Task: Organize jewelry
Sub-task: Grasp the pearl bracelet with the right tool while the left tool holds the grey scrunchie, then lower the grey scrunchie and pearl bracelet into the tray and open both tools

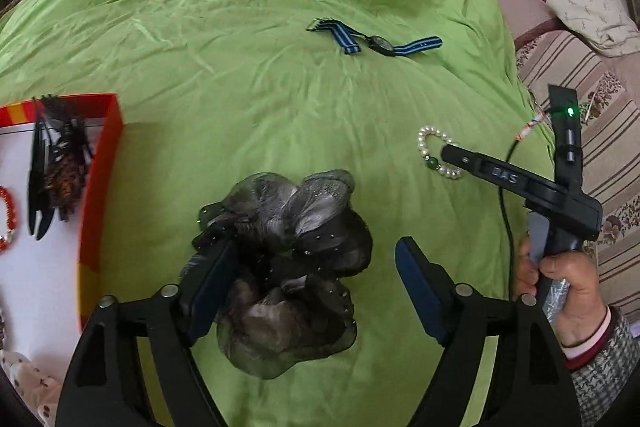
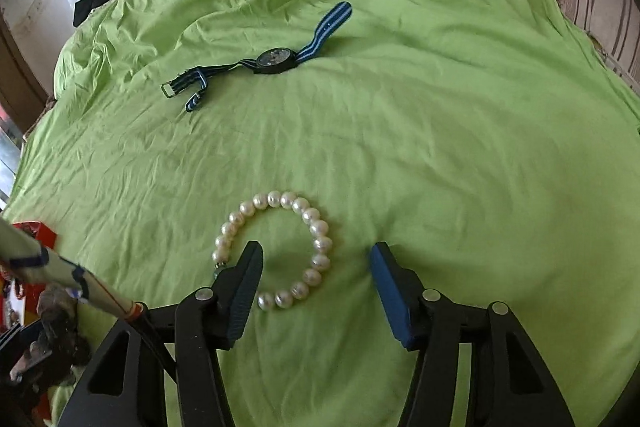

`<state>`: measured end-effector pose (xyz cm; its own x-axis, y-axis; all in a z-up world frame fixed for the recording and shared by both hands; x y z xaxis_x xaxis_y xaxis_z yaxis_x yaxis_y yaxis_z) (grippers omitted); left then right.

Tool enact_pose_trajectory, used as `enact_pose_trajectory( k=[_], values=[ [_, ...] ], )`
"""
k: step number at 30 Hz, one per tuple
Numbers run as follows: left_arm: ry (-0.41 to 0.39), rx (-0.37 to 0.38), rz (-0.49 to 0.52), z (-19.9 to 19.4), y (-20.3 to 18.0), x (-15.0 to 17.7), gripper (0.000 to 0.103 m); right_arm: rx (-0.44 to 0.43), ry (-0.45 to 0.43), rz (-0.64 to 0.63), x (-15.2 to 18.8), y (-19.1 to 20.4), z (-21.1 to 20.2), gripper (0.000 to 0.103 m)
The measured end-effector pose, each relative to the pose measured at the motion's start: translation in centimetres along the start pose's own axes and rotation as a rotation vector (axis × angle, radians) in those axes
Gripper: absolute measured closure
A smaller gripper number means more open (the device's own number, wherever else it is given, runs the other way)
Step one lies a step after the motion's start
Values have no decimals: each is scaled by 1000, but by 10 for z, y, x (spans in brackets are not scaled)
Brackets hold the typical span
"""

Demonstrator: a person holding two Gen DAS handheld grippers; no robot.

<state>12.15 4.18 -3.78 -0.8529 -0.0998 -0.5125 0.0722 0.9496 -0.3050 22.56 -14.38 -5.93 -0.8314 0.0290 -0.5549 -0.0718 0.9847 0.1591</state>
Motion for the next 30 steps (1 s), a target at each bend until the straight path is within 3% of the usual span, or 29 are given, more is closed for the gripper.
enact_pose_trajectory(
  k=[1, 2, 3, 4, 5, 8, 18, 23, 30],
  values=[
    [0, -5, 4, 1, -1, 1, 24, 5, 1, -14, 1, 2, 0, 63],
    [2, -14, 7, 2, -3, 2, 34, 6, 5, -27, 2, 4, -1, 80],
    [13, -20, 14, 3, -5, 4, 69, -2, 15, -41, 4, 6, -2, 93],
    [49, -12, 20, 7, -8, 8, 90, -6, 18, -40, 6, 6, -4, 92],
    [94, -3, 8, 12, -10, 14, 93, -6, 13, -31, 7, 5, -10, 92],
    [67, -50, 41, 3, -16, 17, 93, -5, -21, -17, 5, 5, -30, 93],
    [-52, 73, -15, -104, -31, 17, 93, -35, -149, -86, 5, 38, -133, 93],
    [-123, 76, -94, -165, 10, 22, 93, -55, -172, -140, 15, 67, -165, 93],
    [-170, -37, -219, -216, 110, 29, 93, -102, -174, -239, 28, 128, -188, 93]
  ],
)
Point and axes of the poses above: each gripper's, at about its wrist camera, not at the fingertips, and z roughly the way its jaws point, y to its left, x to its underside, the point moved 10 cm from there along z, roughly the way its jaws point
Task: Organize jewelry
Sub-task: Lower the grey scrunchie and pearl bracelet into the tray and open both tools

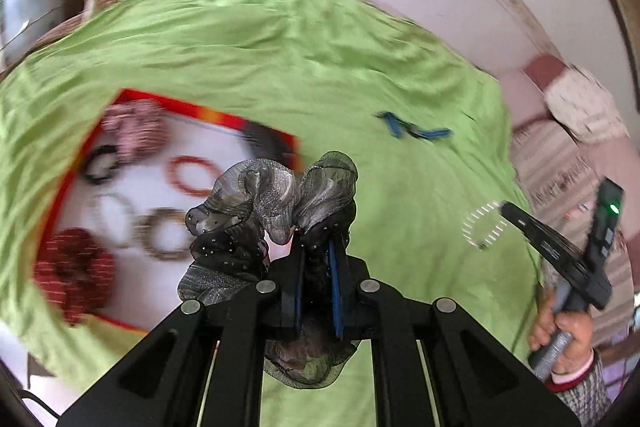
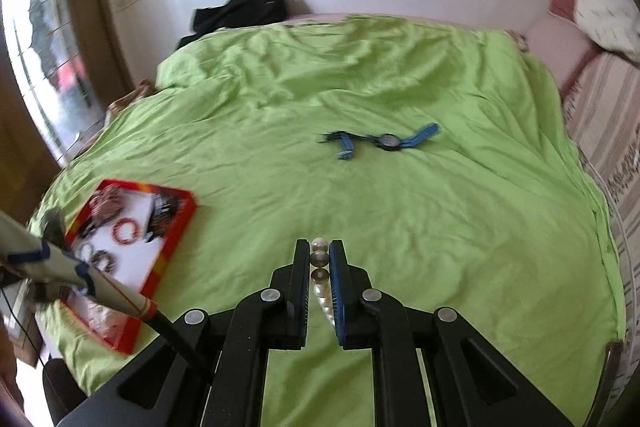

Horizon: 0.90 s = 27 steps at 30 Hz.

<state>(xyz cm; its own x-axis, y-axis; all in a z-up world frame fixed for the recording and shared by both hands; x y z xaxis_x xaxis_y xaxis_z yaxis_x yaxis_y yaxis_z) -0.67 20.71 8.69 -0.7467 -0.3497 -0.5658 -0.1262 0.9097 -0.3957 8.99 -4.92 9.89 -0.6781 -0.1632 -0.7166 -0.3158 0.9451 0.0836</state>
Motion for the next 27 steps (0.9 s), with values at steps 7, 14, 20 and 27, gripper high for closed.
enact_pose_trajectory(
  k=[7, 14, 20, 27],
  values=[
    [14, -106, -51, 9, 76, -34, 93, -124, 41, -88, -2, 89, 7, 93],
    [53, -135, -26, 62, 104, -81, 92, -267, 126, -145, 2, 192, 42, 93],
    [114, -91, -88, 123, 126, -99, 91, -394, 175, -105, 8, 252, 84, 92],
    [145, -95, -84, 148, 134, -96, 86, -334, 267, -135, 47, 254, 142, 92]
  ],
)
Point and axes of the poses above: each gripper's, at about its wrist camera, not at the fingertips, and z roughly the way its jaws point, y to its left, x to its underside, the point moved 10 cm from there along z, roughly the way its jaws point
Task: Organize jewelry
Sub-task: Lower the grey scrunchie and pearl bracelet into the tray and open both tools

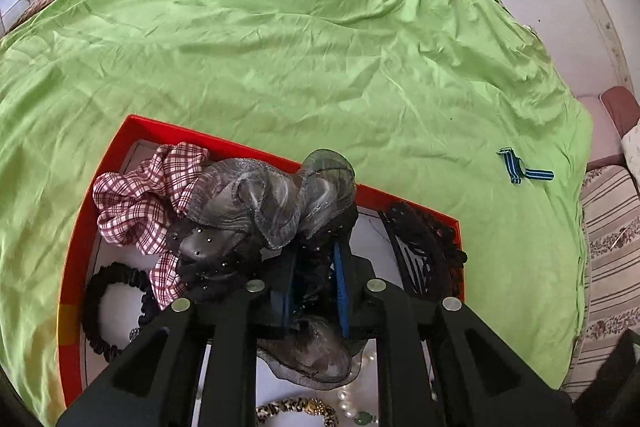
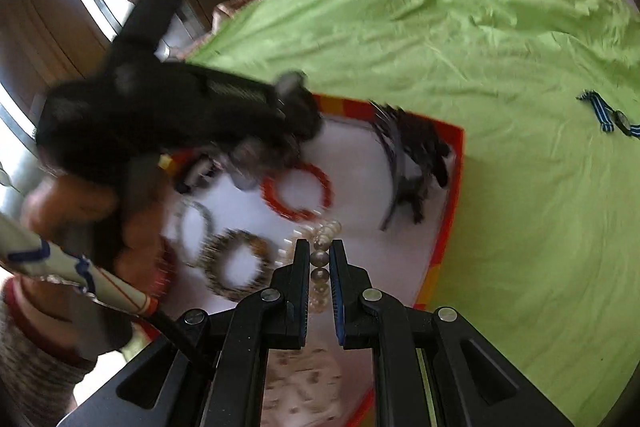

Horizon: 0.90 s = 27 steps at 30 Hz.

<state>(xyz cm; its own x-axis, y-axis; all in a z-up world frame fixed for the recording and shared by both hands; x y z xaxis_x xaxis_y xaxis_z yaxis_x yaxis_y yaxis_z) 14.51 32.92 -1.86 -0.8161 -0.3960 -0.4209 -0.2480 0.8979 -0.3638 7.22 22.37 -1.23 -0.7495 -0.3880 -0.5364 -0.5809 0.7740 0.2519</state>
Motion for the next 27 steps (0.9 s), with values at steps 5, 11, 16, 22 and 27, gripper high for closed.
enact_pose_trajectory(
  k=[5, 11, 16, 22, 27],
  values=[
    [-15, 8, 18, -2, -5, 0, 70, 40, 8, -21, 7, -14, 2, 92],
    [-29, 49, 32, -12, -20, 1, 54, 65, -22, -77, 8, -8, -13, 71],
    [-61, 91, 15, -35, -28, 0, 46, 57, -58, -73, 10, -5, -33, 56],
    [-80, 93, 8, -52, -31, 0, 42, 70, -75, -44, 18, -15, -50, 55],
    [-103, 182, -12, -63, -47, -5, 33, 74, -87, -16, 25, -26, -66, 54]
  ],
)
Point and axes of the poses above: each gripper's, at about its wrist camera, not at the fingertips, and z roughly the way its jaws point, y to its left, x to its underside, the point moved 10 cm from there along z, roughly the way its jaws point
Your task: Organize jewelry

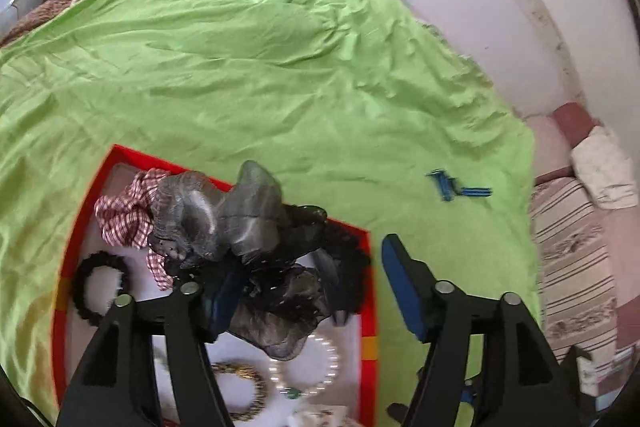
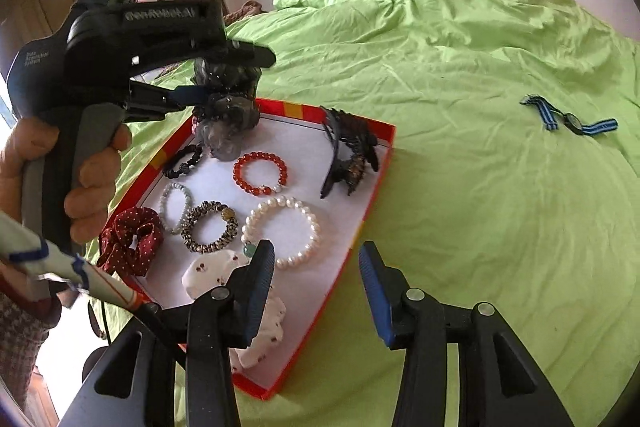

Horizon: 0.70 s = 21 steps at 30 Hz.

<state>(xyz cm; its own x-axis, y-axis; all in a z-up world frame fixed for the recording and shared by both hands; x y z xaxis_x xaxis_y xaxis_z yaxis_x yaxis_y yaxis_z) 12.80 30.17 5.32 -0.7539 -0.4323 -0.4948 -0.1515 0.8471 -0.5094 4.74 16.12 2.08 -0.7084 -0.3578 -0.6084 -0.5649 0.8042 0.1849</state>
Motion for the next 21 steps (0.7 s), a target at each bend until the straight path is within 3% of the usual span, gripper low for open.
enact_pose_trajectory(
  k=[4, 10, 13, 16, 17, 19, 21],
  values=[
    [-15, 42, -14, -4, -12, 2, 27, 9, -16, 5, 4, -7, -12, 52],
    [-30, 31, -7, -8, -12, 2, 24, 5, -14, 29, 13, -15, -15, 51],
    [-46, -20, 9, -10, -7, -2, 19, 2, -7, 36, 20, -17, -15, 51],
    [-53, -140, 51, -12, 7, -3, 19, 4, -4, 34, 23, -19, -15, 51],
    [-56, -148, 65, -14, 10, -3, 19, 5, -3, 34, 23, -19, -14, 51],
    [-47, -125, 53, -18, 14, 0, 19, 4, -5, 35, 22, -19, -14, 51],
    [-50, -42, 12, -26, 15, 0, 19, 0, -7, 31, 20, -17, -14, 51]
  ],
)
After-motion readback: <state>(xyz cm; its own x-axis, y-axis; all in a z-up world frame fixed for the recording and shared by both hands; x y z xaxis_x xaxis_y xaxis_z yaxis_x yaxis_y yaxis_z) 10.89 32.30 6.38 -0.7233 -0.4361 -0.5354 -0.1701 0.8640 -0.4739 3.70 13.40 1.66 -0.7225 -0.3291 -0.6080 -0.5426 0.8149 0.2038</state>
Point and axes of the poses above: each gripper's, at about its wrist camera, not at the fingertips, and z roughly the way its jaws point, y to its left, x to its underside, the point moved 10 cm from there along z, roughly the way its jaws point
